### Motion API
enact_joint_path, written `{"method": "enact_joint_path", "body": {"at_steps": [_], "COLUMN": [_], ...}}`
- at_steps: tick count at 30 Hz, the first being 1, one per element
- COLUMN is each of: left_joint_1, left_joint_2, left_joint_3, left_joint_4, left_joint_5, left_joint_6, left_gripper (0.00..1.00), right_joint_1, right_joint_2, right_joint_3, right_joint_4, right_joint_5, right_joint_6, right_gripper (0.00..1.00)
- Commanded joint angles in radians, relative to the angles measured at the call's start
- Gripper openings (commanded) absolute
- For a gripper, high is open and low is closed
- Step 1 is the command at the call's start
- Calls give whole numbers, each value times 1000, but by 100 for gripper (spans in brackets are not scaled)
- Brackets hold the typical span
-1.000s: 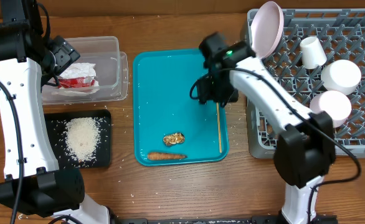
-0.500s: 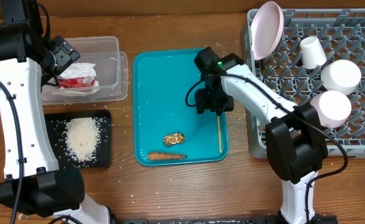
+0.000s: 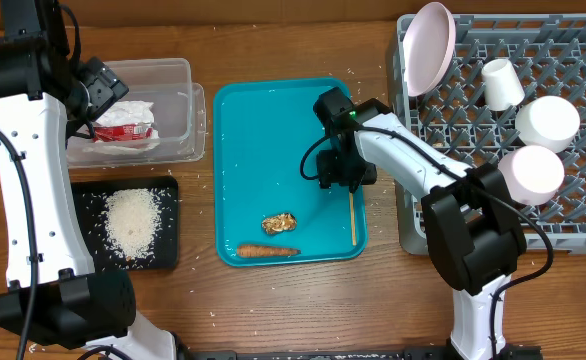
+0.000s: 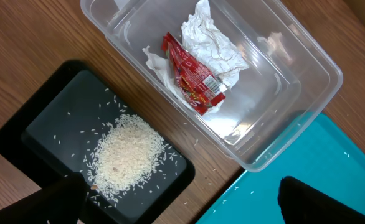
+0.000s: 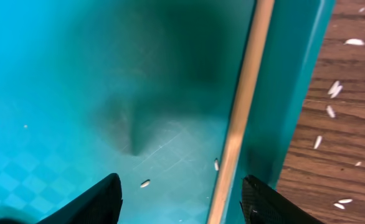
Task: Sort waste into correct bins and load items into the dishwasher
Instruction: 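Move the right gripper to the wooden stick and grasp it, then carry the stick to the rack and drop it in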
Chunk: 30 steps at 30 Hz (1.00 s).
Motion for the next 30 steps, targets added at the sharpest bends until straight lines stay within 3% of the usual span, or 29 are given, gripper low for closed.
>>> {"method": "enact_joint_path", "body": {"at_steps": [1, 8, 11, 13, 16, 17, 24, 30], "left_joint_1": [-1, -1, -1, -1, -1, -1, -1, -1], "left_joint_2": [12, 12, 12, 12, 12, 12, 12, 12], "left_joint_3": [-4, -4, -4, -4, -4, -4, -4, -4], "left_joint_4": [1, 1, 1, 1, 1, 1, 1, 1], "left_joint_5": [4, 4, 4, 4, 4, 4, 4, 4], "left_joint_6": [-9, -9, -9, -9, -9, -9, -9, -9], "left_gripper": [100, 100, 100, 100, 100, 100, 100, 100], "right_joint_1": [2, 6, 8, 8, 8, 8, -25, -145], "right_joint_2": [15, 56, 57, 57, 57, 57, 13, -99], "right_joint_3": [-4, -6, -6, -6, -3, 3, 175, 412], "right_joint_4": [5, 7, 11, 12, 9, 5, -88, -169], "right_joint_5": [26, -11, -22, -24, -22, -20, 28, 111], "right_joint_6": [-3, -3, -3, -1, 29, 48, 84, 31], "right_gripper": [64, 62, 56, 46, 11, 4, 4, 4]}}
